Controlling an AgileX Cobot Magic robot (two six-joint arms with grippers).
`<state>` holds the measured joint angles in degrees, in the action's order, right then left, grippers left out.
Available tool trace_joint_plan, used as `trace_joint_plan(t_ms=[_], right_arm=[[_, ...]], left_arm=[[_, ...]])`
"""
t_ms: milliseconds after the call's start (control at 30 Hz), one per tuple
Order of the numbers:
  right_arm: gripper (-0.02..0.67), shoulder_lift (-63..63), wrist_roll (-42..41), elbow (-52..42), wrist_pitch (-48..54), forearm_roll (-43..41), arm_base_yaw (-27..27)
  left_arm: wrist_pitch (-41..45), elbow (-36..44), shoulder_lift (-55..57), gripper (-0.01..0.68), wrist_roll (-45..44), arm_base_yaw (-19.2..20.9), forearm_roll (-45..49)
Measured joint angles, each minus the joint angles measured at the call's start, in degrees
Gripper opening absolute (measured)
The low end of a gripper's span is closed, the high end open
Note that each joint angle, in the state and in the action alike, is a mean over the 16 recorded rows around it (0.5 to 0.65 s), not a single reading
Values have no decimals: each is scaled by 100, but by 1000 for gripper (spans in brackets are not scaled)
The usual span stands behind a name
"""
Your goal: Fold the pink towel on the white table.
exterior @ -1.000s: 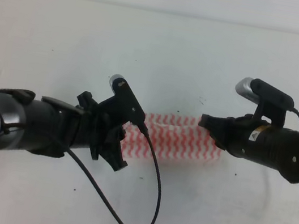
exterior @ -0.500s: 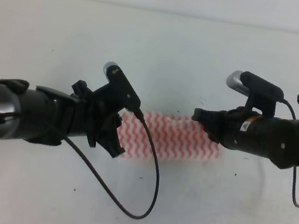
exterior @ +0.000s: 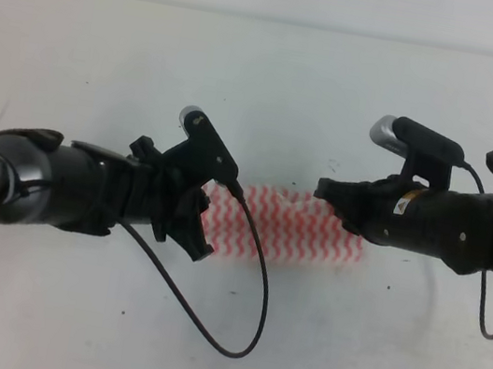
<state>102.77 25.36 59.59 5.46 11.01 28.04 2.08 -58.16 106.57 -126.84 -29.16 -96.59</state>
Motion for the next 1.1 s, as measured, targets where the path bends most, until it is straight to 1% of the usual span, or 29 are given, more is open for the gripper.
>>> trace_joint_plan(t_ms=[1100], right_arm=[[-17, 4, 0, 0, -42, -3, 0]], left_arm=[[-154, -22, 34, -5, 6, 2, -38]])
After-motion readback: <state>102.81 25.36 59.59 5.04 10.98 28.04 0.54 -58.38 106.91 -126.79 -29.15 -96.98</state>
